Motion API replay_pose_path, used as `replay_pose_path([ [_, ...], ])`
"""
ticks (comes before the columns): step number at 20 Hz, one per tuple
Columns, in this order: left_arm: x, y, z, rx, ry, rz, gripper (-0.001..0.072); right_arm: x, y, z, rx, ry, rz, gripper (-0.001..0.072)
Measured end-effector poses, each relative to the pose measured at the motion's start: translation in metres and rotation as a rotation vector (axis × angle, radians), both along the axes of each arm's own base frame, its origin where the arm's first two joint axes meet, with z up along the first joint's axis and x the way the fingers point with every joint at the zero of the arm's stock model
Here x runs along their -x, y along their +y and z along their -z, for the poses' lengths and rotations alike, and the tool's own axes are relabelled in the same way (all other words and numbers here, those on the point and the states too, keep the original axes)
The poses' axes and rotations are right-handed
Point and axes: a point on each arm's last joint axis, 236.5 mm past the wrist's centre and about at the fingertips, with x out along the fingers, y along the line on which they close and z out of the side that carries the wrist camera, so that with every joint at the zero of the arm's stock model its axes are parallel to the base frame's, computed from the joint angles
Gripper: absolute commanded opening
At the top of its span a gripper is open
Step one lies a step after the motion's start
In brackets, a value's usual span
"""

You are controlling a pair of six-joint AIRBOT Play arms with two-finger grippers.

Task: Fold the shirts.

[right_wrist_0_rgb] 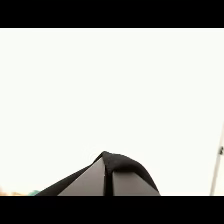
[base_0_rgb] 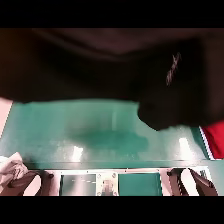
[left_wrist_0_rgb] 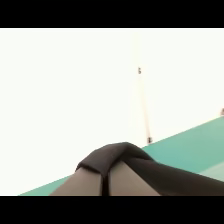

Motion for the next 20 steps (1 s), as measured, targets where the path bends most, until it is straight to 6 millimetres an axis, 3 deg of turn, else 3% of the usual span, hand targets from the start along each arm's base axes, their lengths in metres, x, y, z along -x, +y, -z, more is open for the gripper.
replay_pose_path([
  [3, -0.036, 0.016, 0.039, 0.018, 0.127, -0.040, 0.0022, -0.025, -0.023, 0.032, -0.076, 0.105, 0.034, 0.0014],
  [6, -0.097, 0.029, 0.113, 0.052, 0.345, -0.041, 0.0022, -0.079, -0.058, 0.110, -0.214, 0.317, 0.029, 0.0013],
  [9, -0.164, 0.034, 0.225, 0.097, 0.620, 0.005, 0.0022, -0.142, -0.081, 0.233, -0.373, 0.589, 0.005, 0.0013],
  [12, -0.214, 0.035, 0.347, 0.169, 0.869, 0.055, 0.0022, -0.192, -0.087, 0.361, -0.489, 0.828, 0.018, 0.0013],
  [15, -0.247, 0.035, 0.453, 0.258, 1.054, 0.079, 0.0022, -0.230, -0.087, 0.455, -0.556, 0.998, 0.040, 0.0012],
  [17, -0.267, 0.035, 0.499, 0.318, 1.108, 0.078, 0.0022, -0.258, -0.094, 0.491, -0.594, 1.048, 0.050, 0.0012],
  [20, -0.295, 0.042, 0.536, 0.376, 1.116, 0.048, 0.0021, -0.298, -0.100, 0.518, -0.615, 1.079, 0.040, 0.0012],
])
